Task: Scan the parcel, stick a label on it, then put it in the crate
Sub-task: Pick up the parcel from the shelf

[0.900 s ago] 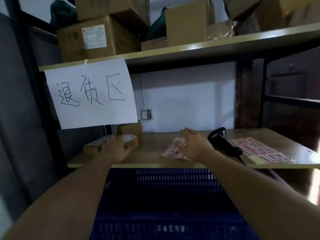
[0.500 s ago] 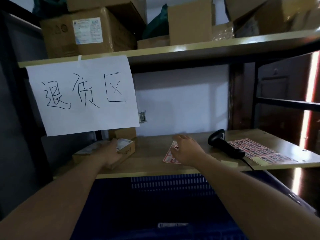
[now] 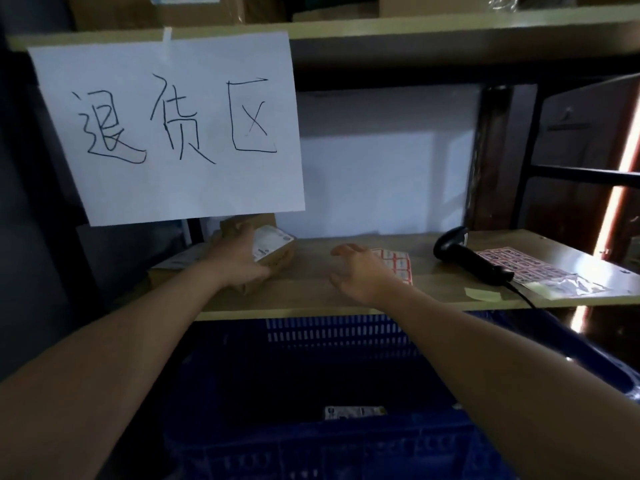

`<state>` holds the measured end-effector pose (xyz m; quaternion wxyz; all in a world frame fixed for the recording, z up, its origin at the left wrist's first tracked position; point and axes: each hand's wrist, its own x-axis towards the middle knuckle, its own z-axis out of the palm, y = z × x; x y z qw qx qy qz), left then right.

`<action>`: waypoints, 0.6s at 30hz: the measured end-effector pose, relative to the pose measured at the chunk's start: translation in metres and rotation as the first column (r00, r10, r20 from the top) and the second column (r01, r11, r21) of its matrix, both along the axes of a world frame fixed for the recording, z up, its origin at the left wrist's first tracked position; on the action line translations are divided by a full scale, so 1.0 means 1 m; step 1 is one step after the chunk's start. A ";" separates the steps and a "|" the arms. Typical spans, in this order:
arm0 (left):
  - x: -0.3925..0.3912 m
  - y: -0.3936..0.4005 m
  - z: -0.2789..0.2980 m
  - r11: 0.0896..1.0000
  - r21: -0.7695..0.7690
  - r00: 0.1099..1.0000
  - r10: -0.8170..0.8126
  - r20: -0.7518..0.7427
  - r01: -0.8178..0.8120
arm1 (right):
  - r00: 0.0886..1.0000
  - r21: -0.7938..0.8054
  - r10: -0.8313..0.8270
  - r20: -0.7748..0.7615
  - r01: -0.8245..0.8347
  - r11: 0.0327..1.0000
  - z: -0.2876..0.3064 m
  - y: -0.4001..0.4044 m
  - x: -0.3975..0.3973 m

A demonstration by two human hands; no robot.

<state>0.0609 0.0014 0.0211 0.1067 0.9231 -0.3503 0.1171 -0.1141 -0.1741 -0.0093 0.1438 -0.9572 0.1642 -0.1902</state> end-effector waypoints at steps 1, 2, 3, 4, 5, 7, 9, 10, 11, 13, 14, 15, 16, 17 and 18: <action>-0.003 0.001 -0.004 0.999 -0.039 0.996 -0.020 0.084 0.023 | 1.000 0.005 0.013 0.011 -0.013 1.000 0.002 0.000 0.000; -0.005 0.001 -0.007 0.995 -0.078 0.986 -0.043 0.163 0.056 | 0.999 0.017 0.027 0.028 -0.027 0.999 0.006 0.001 0.000; -0.011 0.000 -0.007 0.989 -0.105 0.966 -0.071 0.250 0.100 | 0.998 0.035 0.039 0.050 -0.040 0.999 0.010 0.000 -0.001; -0.018 -0.001 -0.009 0.982 -0.124 0.939 -0.095 0.332 0.144 | 0.996 0.067 0.047 0.079 -0.052 0.996 0.013 0.000 -0.002; -0.025 -0.003 -0.010 0.972 -0.140 0.909 -0.118 0.400 0.188 | 0.992 0.115 0.048 0.119 -0.062 0.991 0.016 -0.001 -0.004; -0.036 -0.008 -0.014 0.950 -0.175 0.860 -0.144 0.489 0.258 | 0.978 0.236 0.027 0.207 -0.076 0.969 0.021 -0.005 -0.008; -0.049 -0.013 -0.016 0.936 -0.177 0.821 -0.164 0.547 0.305 | 0.966 0.329 -0.002 0.260 -0.086 0.940 0.024 -0.010 -0.013; -0.054 -0.016 -0.018 0.929 -0.173 0.803 -0.175 0.570 0.326 | 0.962 0.376 -0.014 0.274 -0.094 0.922 0.025 -0.013 -0.016; -0.061 -0.019 -0.019 0.923 -0.172 0.788 -0.184 0.587 0.344 | 0.956 0.427 -0.023 0.292 -0.109 0.898 0.025 -0.016 -0.018; -0.074 -0.025 -0.022 0.908 -0.184 0.771 -0.196 0.606 0.376 | 0.942 0.535 -0.045 0.333 -0.150 0.831 0.027 -0.022 -0.023; -0.080 -0.028 -0.023 0.899 -0.193 0.766 -0.205 0.609 0.393 | 0.935 0.570 -0.054 0.349 -0.167 0.804 0.028 -0.024 -0.025; -0.086 -0.032 -0.024 0.890 -0.199 0.763 -0.216 0.610 0.411 | 0.930 0.586 -0.054 0.364 -0.183 0.789 0.029 -0.026 -0.026; -0.092 -0.037 -0.024 0.880 -0.205 0.757 -0.226 0.613 0.428 | 0.924 0.592 -0.050 0.379 -0.201 0.780 0.031 -0.028 -0.028; -0.097 -0.041 -0.023 0.871 -0.212 0.753 -0.233 0.615 0.443 | 0.917 0.593 -0.045 0.396 -0.218 0.775 0.033 -0.030 -0.030; -0.100 -0.045 -0.023 0.864 -0.220 0.751 -0.238 0.616 0.454 | 0.908 0.594 -0.045 0.415 -0.233 0.770 0.036 -0.032 -0.032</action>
